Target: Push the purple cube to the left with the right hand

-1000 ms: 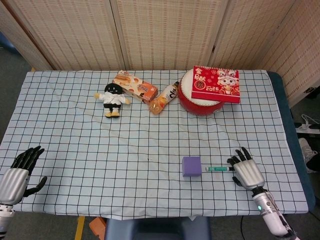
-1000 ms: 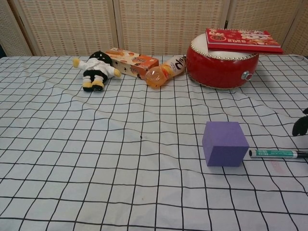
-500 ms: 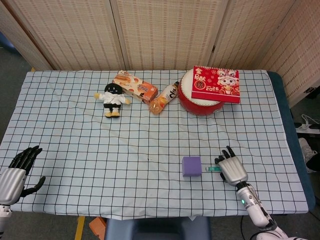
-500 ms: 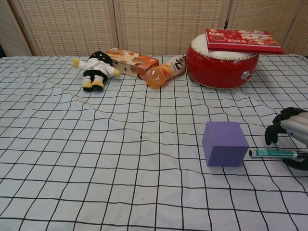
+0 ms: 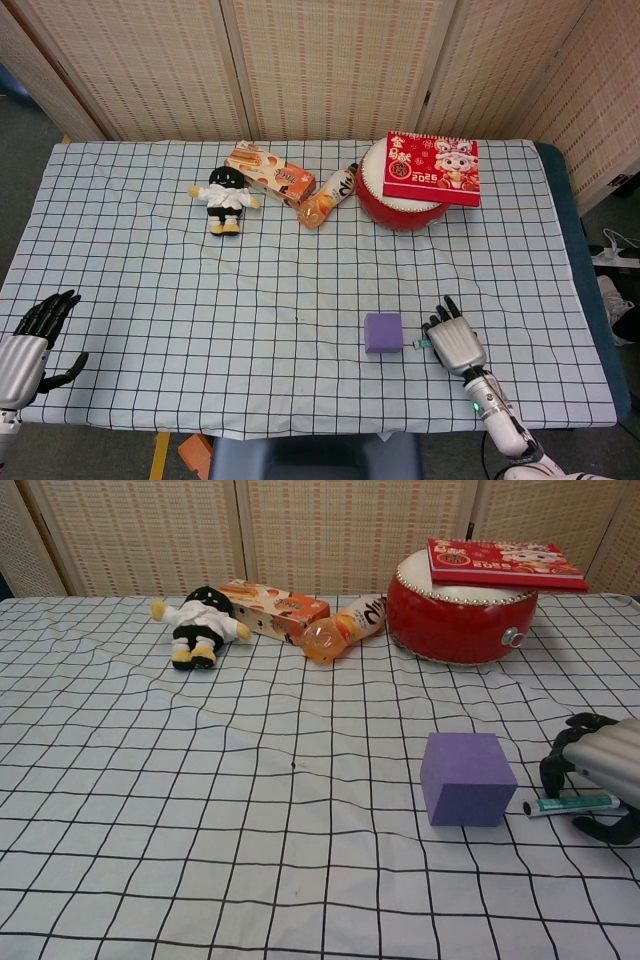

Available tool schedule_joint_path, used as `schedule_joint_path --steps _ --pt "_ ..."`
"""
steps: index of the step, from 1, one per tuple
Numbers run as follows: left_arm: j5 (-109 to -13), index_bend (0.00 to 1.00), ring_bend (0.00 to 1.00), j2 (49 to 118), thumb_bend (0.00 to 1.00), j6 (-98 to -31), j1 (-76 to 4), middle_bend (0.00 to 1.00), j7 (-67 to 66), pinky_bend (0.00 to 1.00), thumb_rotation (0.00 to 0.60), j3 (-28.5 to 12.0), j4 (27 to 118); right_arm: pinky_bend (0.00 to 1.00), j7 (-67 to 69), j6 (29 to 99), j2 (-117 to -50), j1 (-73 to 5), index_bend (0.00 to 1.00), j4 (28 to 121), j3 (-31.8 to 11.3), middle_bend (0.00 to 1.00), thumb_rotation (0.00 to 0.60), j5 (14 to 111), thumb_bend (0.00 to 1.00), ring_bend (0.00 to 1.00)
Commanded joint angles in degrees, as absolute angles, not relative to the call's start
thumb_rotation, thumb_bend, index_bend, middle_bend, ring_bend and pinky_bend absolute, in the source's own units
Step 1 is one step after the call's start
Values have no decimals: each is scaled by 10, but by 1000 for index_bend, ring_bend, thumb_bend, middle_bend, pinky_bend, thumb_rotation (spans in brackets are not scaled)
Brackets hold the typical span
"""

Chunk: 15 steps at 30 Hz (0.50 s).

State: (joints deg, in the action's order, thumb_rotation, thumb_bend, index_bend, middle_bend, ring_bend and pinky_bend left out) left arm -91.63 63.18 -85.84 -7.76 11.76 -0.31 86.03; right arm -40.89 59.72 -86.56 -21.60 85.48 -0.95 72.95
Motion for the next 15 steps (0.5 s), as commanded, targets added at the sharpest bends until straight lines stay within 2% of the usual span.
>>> schedule_joint_path --steps 1,15 --pt "-914 0 0 631 364 -858 -78 0 117 115 600 -4 860 73 -416 602 -869 -217 521 854 -5 459 600 730 303 191" --pt "-905 0 0 632 364 -858 -76 0 107 116 600 -8 860 115 -431 626 -872 -214 660 857 8 589 600 736 333 292"
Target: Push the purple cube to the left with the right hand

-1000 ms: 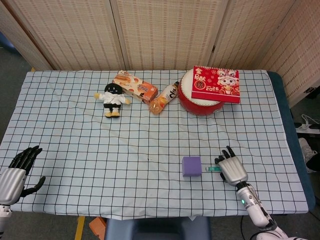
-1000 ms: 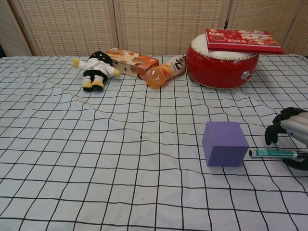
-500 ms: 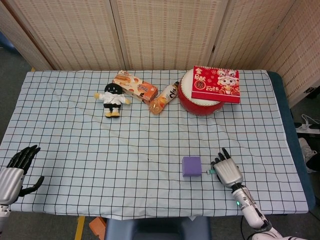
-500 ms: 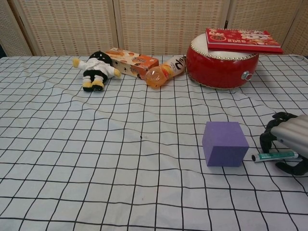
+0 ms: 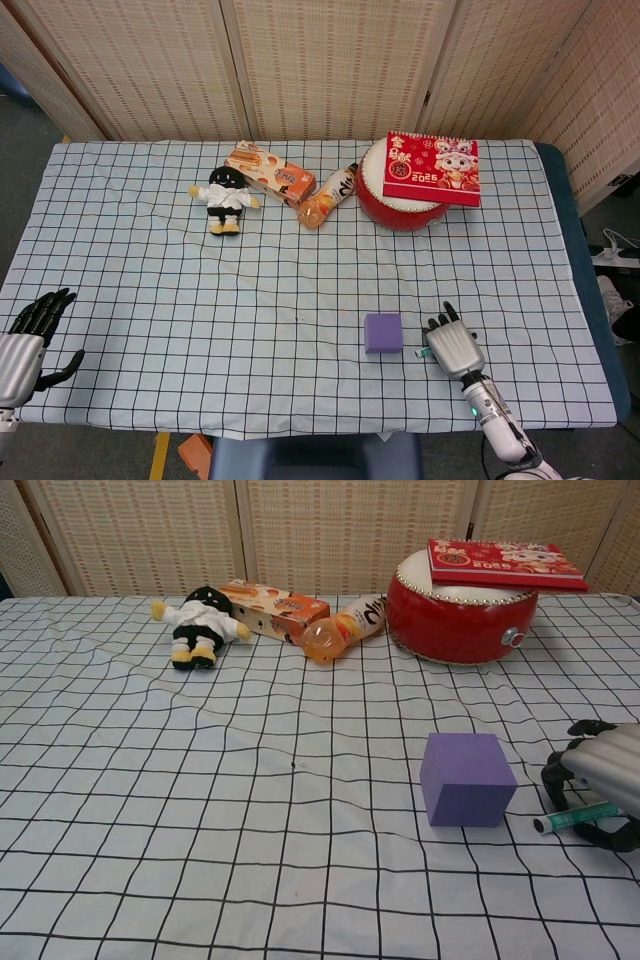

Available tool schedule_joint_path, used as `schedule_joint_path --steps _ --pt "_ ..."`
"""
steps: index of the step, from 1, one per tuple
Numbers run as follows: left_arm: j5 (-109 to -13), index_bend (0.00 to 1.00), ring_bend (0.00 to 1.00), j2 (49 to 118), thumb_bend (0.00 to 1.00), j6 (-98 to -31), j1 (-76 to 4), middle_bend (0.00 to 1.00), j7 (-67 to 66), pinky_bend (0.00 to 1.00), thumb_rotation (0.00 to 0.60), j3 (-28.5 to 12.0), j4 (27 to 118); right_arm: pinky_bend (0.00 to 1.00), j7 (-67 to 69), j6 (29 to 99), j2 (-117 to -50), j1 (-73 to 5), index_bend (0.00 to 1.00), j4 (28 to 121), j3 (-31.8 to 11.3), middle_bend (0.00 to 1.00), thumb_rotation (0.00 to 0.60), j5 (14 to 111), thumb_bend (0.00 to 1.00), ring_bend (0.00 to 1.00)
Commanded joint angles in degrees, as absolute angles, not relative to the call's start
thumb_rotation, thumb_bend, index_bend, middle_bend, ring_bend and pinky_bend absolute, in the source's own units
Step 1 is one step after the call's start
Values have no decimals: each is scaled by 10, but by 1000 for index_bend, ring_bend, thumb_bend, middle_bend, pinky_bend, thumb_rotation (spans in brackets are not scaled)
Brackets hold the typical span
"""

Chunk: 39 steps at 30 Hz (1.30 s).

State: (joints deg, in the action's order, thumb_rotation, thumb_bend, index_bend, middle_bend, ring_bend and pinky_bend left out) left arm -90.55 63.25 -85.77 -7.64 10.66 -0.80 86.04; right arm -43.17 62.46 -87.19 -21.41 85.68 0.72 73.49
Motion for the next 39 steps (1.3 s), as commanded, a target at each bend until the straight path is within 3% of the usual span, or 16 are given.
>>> schedule_joint_path --steps 1,16,27,39 --pt "-905 0 0 632 364 -858 -76 0 107 116 600 -8 860 116 -431 628 -871 -214 662 857 8 591 600 737 334 293" --pt "-906 0 0 633 363 -857 -77 0 107 117 600 -8 861 126 -431 665 -858 -205 698 871 15 618 600 764 350 310" --pt "-906 0 0 634 364 -855 -77 0 105 117 600 -8 861 304 -371 699 -867 -193 947 826 9 840 600 791 471 551" --pt "-906 0 0 635 364 -852 -79 0 100 117 600 -8 863 310 -367 679 -862 -213 973 845 -10 852 600 793 479 560"
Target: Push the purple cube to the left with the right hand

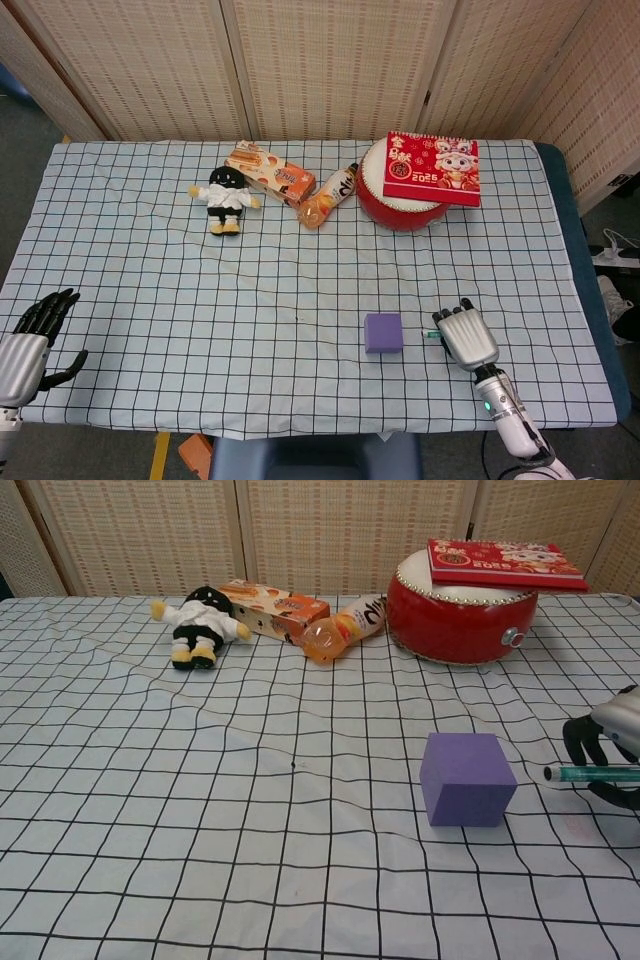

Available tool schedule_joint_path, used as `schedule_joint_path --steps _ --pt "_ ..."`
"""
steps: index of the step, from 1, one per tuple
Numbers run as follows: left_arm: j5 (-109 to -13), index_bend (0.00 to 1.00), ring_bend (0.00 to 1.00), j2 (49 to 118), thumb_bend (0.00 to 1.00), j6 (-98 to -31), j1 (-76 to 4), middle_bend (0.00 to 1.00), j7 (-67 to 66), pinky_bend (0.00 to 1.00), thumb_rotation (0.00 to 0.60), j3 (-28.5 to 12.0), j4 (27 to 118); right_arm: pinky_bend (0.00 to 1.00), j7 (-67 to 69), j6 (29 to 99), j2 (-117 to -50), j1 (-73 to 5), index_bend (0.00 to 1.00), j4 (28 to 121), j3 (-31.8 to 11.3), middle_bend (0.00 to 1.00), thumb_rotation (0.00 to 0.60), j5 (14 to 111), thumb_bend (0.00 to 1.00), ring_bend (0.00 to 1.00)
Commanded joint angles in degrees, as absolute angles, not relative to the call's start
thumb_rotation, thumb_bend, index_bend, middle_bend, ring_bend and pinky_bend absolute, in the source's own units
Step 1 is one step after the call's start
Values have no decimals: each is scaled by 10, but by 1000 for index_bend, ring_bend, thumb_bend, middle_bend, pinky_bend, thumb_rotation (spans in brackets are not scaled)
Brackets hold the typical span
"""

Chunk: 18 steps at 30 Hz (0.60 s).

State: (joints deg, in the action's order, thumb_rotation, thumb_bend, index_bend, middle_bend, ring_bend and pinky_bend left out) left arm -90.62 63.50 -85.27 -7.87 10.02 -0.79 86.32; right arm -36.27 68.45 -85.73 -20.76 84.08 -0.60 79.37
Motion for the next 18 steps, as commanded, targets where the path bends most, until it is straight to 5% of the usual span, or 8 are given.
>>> schedule_joint_path --steps 1,18 --pt "-906 0 0 635 364 -851 -79 0 101 117 600 -7 863 310 -372 674 -866 -218 973 847 -13 852 600 791 479 560" --pt "-906 0 0 628 364 -853 -79 0 122 118 600 -8 860 310 -490 614 -935 -291 973 886 -49 852 600 743 479 560"
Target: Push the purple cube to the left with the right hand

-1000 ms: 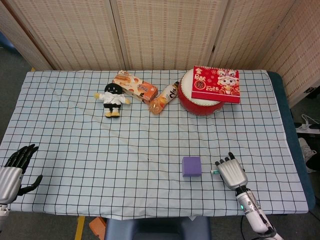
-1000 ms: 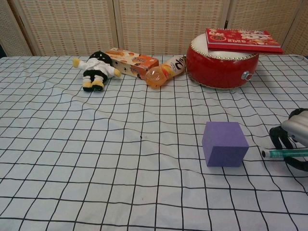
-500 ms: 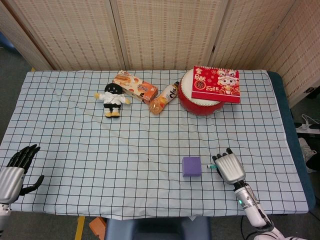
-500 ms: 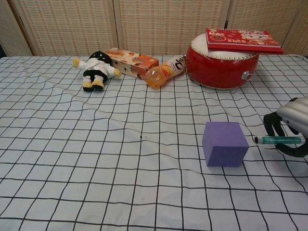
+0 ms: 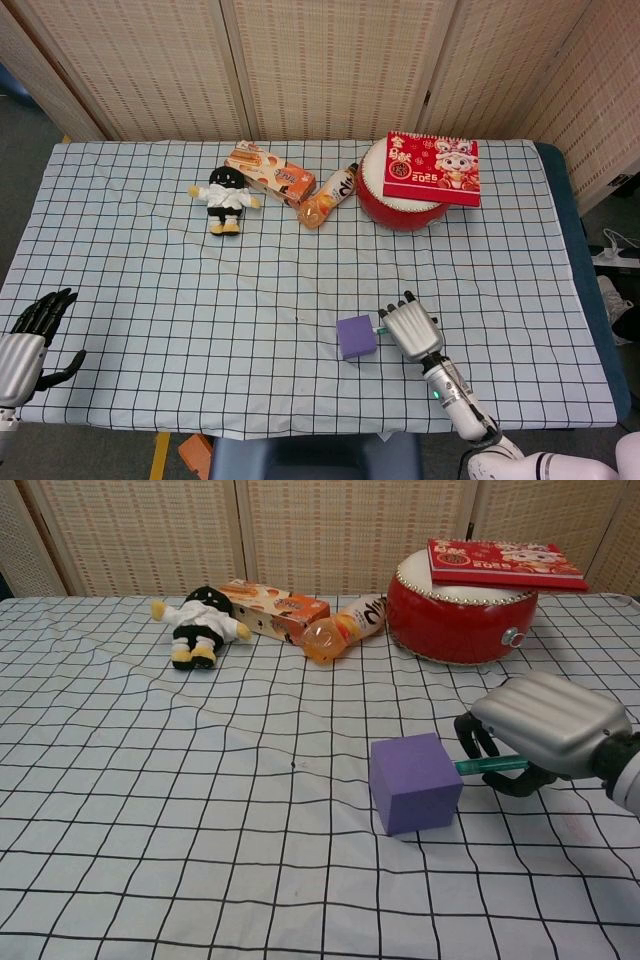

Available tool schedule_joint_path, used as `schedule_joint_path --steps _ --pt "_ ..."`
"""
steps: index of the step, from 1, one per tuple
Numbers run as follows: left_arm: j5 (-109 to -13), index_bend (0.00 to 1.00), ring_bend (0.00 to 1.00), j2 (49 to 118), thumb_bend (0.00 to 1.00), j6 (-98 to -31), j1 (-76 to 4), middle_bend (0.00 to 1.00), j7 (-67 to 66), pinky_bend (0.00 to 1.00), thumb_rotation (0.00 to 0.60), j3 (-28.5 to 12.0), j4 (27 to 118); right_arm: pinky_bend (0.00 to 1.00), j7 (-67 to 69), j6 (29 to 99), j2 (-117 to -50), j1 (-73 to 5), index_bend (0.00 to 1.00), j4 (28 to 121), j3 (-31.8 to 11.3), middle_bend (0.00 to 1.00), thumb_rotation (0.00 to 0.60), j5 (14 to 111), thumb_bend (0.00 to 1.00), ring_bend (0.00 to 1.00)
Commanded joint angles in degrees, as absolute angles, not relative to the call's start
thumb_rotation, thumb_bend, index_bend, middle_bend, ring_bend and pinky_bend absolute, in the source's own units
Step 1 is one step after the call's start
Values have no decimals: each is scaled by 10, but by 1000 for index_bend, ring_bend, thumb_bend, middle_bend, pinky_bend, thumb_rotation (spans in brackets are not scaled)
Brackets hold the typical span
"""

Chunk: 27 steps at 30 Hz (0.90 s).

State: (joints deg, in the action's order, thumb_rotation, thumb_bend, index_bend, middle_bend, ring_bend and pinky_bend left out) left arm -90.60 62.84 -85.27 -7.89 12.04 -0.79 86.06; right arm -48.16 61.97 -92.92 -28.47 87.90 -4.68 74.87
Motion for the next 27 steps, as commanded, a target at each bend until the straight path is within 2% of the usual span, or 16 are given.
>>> schedule_joint_path --steps 1,15,27 --pt "-906 0 0 627 365 -854 -79 0 123 117 600 -8 860 310 -497 612 -938 -296 973 889 -50 852 600 740 478 560" --pt "-914 0 0 624 366 -866 -74 0 130 118 600 -7 860 310 -544 618 -932 -303 973 933 -22 852 600 726 479 559" --pt "-915 0 0 621 366 -871 -72 0 140 119 600 -7 858 310 -573 608 -977 -332 973 930 -36 852 600 696 478 560"
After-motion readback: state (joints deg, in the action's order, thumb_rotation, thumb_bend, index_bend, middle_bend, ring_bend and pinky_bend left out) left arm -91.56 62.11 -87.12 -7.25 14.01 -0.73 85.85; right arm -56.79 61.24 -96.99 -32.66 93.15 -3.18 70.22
